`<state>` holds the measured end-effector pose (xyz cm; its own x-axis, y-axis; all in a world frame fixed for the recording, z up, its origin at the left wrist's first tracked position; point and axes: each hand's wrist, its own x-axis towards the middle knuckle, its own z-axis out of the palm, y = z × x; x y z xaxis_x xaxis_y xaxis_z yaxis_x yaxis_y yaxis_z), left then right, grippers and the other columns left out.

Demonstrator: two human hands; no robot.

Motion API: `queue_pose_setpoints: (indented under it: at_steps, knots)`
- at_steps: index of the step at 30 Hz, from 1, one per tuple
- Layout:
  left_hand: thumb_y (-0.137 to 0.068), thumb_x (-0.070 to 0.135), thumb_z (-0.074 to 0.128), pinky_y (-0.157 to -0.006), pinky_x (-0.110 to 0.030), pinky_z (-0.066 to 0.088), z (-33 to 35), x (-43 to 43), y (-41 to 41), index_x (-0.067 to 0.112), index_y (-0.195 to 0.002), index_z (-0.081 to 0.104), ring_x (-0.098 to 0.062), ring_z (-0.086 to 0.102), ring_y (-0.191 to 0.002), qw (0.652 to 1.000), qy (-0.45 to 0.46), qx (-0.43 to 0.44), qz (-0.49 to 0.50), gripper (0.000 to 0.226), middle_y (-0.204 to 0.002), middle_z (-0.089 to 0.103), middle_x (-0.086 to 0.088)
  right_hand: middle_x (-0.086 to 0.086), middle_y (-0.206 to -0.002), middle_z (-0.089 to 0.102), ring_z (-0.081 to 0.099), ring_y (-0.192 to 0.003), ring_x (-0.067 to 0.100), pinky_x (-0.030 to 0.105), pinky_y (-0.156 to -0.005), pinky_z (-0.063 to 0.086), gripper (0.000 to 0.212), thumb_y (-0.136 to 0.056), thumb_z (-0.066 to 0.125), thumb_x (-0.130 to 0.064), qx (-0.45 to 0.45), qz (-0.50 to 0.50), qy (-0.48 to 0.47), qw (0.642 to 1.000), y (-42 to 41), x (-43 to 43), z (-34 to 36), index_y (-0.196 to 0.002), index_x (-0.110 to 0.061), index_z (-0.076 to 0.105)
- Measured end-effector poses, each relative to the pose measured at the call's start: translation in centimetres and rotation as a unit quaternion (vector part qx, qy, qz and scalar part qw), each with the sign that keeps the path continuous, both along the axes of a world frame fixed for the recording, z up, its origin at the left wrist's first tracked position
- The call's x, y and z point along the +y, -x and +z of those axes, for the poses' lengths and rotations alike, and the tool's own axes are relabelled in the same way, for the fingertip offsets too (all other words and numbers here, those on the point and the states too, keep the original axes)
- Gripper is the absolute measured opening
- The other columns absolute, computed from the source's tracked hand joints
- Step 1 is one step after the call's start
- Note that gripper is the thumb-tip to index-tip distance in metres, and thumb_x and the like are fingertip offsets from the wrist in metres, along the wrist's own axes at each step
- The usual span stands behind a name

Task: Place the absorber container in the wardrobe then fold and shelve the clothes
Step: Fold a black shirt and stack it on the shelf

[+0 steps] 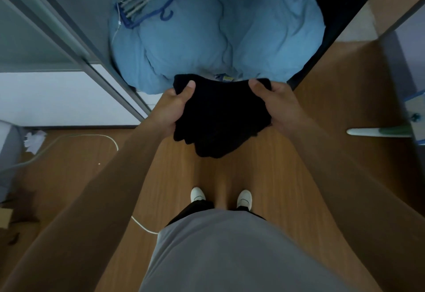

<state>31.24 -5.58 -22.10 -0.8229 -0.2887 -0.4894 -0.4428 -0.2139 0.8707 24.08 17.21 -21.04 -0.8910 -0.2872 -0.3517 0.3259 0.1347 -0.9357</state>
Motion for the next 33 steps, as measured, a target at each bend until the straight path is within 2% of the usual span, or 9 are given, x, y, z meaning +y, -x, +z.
queue_pose_setpoints:
  at_steps: [3,9,12,15,18,22,26,30,33]
  knots:
    - [-0.093,0.048,0.064,-0.071,-0.025,0.059,1.0,0.2,0.6,0.012,-0.111,0.068,-0.018,0.075,-0.095,0.999,-0.03,0.012,-0.007,0.04,-0.1,0.078,-0.003,0.007,-0.1,0.077,0.074,-0.095,0.021,0.039,-0.09,0.058,0.03,-0.087,0.074,-0.039,0.001,0.057,0.005,0.998,0.5,-0.1,1.3,-0.102,-0.012,0.075]
    - [-0.092,0.046,0.067,-0.07,-0.029,0.06,2.8,0.1,1.7,0.01,-0.106,0.069,-0.021,0.075,-0.091,0.999,-0.015,-0.001,-0.045,0.039,-0.093,0.078,-0.005,-0.001,-0.122,0.071,0.066,-0.115,0.013,0.038,-0.107,0.048,0.061,-0.076,0.084,-0.027,0.013,0.245,-0.047,0.968,-1.1,-0.7,0.5,-0.132,-0.017,0.061]
    - [-0.093,0.045,0.066,-0.064,-0.025,0.059,3.2,-0.1,1.9,0.012,-0.099,0.069,-0.018,0.076,-0.083,0.998,0.037,0.002,-0.05,0.034,-0.084,0.078,-0.001,-0.004,-0.111,0.074,0.069,-0.105,0.011,0.035,-0.1,0.053,0.038,-0.087,0.077,-0.018,0.038,0.231,-0.05,0.971,-1.6,-1.4,0.1,-0.123,-0.015,0.066]
    - [-0.088,0.053,0.069,-0.073,-0.027,0.059,3.2,-0.9,1.6,0.013,-0.108,0.072,-0.021,0.074,-0.1,0.998,-0.027,0.016,-0.051,0.045,-0.101,0.078,-0.004,-0.008,-0.094,0.076,0.072,-0.093,0.011,0.028,-0.086,0.057,0.015,-0.091,0.072,-0.016,0.03,0.171,-0.018,0.985,-1.6,-1.9,0.5,-0.106,-0.02,0.071]
    - [-0.08,0.061,0.071,-0.086,-0.026,0.057,1.9,-2.1,-0.1,0.027,-0.114,0.075,-0.017,0.066,-0.118,0.981,-0.15,0.043,-0.112,0.048,-0.124,0.071,0.001,0.004,-0.101,0.076,0.073,-0.097,0.019,0.033,-0.088,0.059,0.019,-0.093,0.07,-0.017,-0.029,0.097,0.036,0.994,-1.3,-2.3,1.4,-0.111,-0.011,0.071]
    - [-0.064,0.061,0.083,-0.101,-0.03,0.05,-1.2,-1.1,-2.6,0.024,-0.13,0.058,-0.017,0.06,-0.126,0.968,-0.207,0.005,-0.14,0.08,-0.135,0.065,0.001,0.006,-0.1,0.076,0.073,-0.093,0.021,0.038,-0.085,0.06,0.024,-0.093,0.069,-0.015,-0.118,0.041,0.083,0.989,-0.8,-2.4,2.2,-0.116,-0.008,0.069]
    - [-0.084,0.037,0.076,-0.098,-0.029,0.053,-1.1,0.6,-2.2,0.017,-0.126,0.061,-0.021,0.065,-0.119,0.986,-0.131,-0.001,-0.102,0.049,-0.127,0.07,-0.004,0.009,-0.106,0.076,0.075,-0.091,0.022,0.038,-0.079,0.062,0.026,-0.091,0.071,-0.019,-0.192,0.014,0.117,0.974,-0.5,-1.5,2.9,-0.115,-0.008,0.073]
    - [-0.09,0.035,0.073,-0.095,-0.032,0.055,0.7,1.1,-0.5,0.015,-0.127,0.063,-0.02,0.068,-0.113,0.987,-0.155,0.033,-0.01,0.043,-0.125,0.071,-0.006,0.007,-0.129,0.069,0.065,-0.119,0.022,0.036,-0.099,0.054,0.039,-0.094,0.065,-0.037,-0.172,0.007,0.253,0.952,0.2,0.5,2.8,-0.126,-0.014,0.068]
    - [-0.089,0.037,0.073,-0.086,-0.033,0.059,1.9,1.3,0.6,0.015,-0.129,0.064,-0.022,0.07,-0.11,0.984,-0.175,0.019,0.024,0.047,-0.121,0.072,-0.006,0.004,-0.137,0.063,0.059,-0.127,0.017,0.036,-0.112,0.042,0.052,-0.094,0.064,-0.034,-0.089,0.06,0.154,0.982,-0.5,1.0,1.9,-0.14,-0.014,0.052]
